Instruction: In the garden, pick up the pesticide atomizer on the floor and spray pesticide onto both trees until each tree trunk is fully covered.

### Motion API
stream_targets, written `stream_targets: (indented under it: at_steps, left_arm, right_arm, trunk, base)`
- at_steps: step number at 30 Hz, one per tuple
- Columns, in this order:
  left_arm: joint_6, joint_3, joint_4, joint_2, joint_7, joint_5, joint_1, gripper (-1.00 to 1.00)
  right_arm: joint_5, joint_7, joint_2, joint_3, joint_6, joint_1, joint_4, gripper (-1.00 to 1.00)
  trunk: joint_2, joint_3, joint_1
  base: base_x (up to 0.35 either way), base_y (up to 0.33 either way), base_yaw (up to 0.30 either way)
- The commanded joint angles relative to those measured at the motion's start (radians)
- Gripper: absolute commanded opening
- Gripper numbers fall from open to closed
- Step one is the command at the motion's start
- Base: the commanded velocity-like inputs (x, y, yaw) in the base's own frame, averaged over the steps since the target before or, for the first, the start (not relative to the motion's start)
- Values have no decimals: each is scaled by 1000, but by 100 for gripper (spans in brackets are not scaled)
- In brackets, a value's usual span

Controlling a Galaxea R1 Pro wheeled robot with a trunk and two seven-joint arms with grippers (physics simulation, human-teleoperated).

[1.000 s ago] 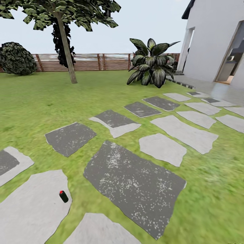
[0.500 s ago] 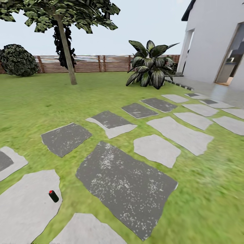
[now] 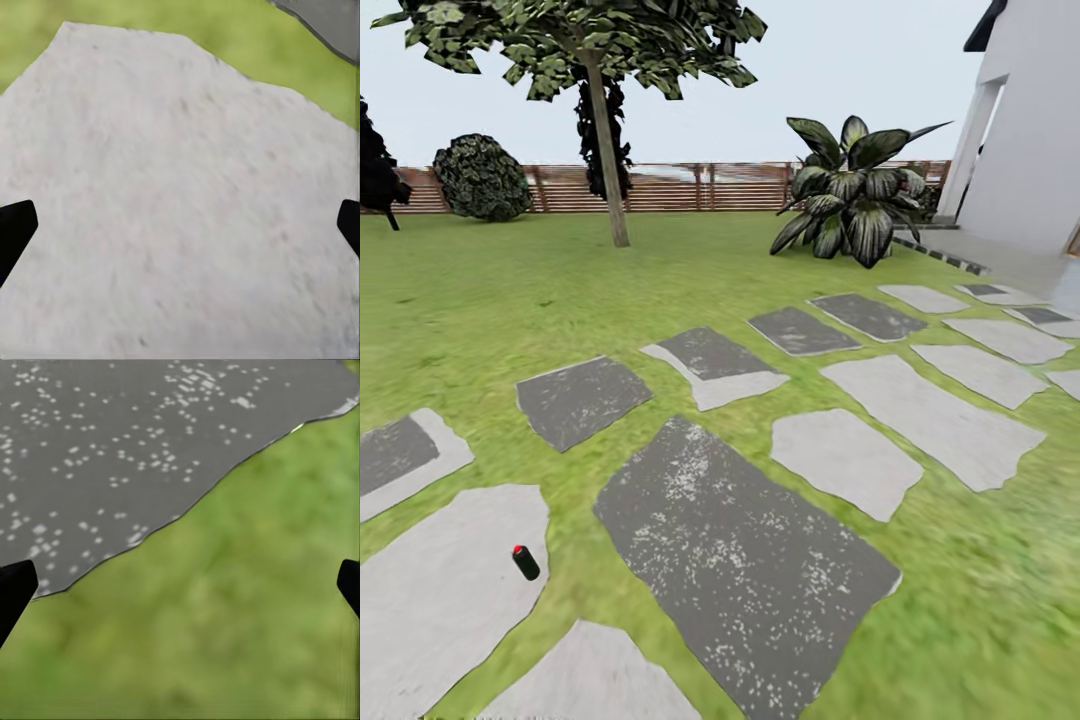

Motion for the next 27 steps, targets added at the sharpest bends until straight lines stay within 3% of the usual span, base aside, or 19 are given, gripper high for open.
stream_targets:
  at_steps: [1, 27]
  left_arm:
    - [0, 0, 0, 0, 0, 0, 0, 100]
    - [1, 1, 0, 2, 1, 2, 0, 100]
  right_arm:
    - [0, 0, 0, 0, 0, 0, 0, 100]
    - [0, 0, 2, 2, 0, 0, 2, 100]
  trunk:
    - [0, 0, 0]
    - [0, 0, 0]
  base:
    - [97, -272, 278]
    - [100, -272, 278]
